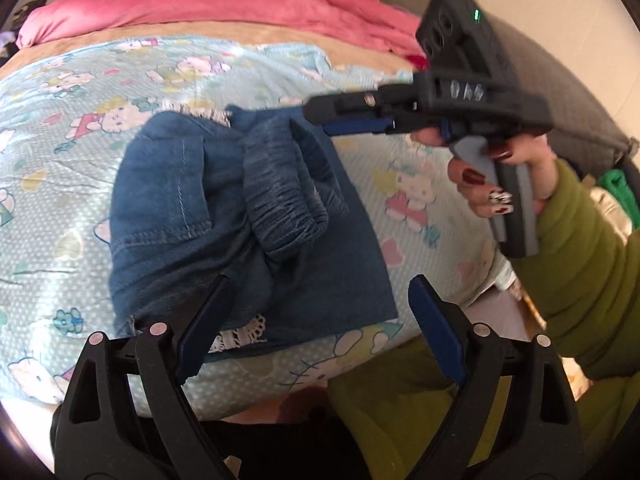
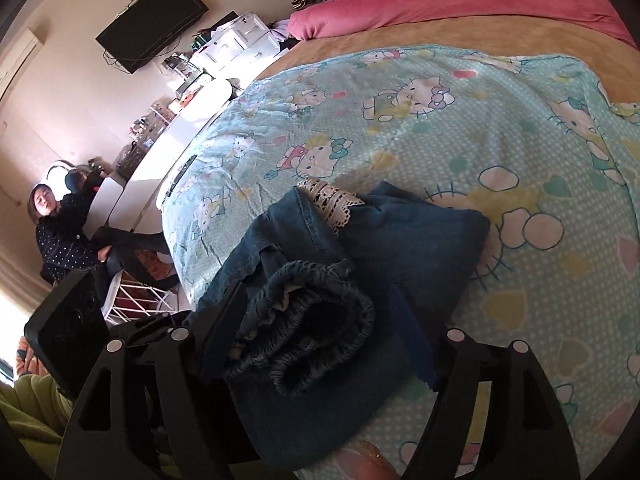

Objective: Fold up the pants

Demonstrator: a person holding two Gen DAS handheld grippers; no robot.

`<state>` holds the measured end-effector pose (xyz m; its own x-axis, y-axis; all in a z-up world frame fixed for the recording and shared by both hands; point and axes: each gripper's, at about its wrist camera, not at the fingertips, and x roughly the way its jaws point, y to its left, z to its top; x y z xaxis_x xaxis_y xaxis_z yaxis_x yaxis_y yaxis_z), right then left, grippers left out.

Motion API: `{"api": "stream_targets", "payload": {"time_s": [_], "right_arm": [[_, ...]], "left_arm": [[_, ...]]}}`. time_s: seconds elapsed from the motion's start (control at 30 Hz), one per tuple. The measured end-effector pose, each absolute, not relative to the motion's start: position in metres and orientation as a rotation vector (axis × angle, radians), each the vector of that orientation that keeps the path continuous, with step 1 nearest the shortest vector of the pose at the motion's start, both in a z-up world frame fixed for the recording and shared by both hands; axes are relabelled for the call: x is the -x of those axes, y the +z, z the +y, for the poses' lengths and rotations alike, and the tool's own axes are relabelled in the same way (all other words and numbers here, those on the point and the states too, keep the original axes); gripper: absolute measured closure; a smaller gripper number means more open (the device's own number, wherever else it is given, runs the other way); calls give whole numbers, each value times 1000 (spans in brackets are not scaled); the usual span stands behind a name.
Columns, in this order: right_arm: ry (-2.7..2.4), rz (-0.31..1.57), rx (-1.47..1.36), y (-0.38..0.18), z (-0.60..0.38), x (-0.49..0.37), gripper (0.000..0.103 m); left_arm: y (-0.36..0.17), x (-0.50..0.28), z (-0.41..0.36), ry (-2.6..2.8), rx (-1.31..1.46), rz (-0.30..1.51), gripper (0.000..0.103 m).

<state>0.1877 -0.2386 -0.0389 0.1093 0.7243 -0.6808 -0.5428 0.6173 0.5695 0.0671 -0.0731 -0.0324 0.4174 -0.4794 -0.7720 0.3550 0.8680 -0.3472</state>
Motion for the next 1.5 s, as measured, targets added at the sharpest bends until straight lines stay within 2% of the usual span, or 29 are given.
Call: {"api": "stream_targets", "payload": {"time_s": [0.07,0.2,0.3,0.4,0.5,0.63,0.73,0.8,1.17,1.5], "right_arm": [[916,1135,-170,-38,-227,-185,26],[748,1210,23,-59,-212,-186,27],[730,1226,42,-69,-215,-182,29],[727,1180,53,-59,-218,-177,29],[735,1136,58,-47,-222,-173,27],[752,1064,29,-25,-232,-167,27],[746,1030,10,-14,-238,-166,25],[739,1013,-3,-7,-243,-164,20],[794,926,0,21,-248,-138,20],[662,1081,-87,-33,-267,-136,20]], "left_arm": [[-37,-61,-71,-523,132,1024,21],[-28,-52,-59,-520,132,1004,21],[-21,-48,-53,-493,128,984,20],[-14,-49,-45,-463,133,966,20],[-8,-51,-39,-428,125,953,12],[0,-52,-33,-390,102,938,10],[6,-52,-31,-369,92,920,10],[8,-55,-31,-352,86,914,10],[17,-62,-1,-238,91,902,10],[-9,-103,40,-175,202,974,10]]}}
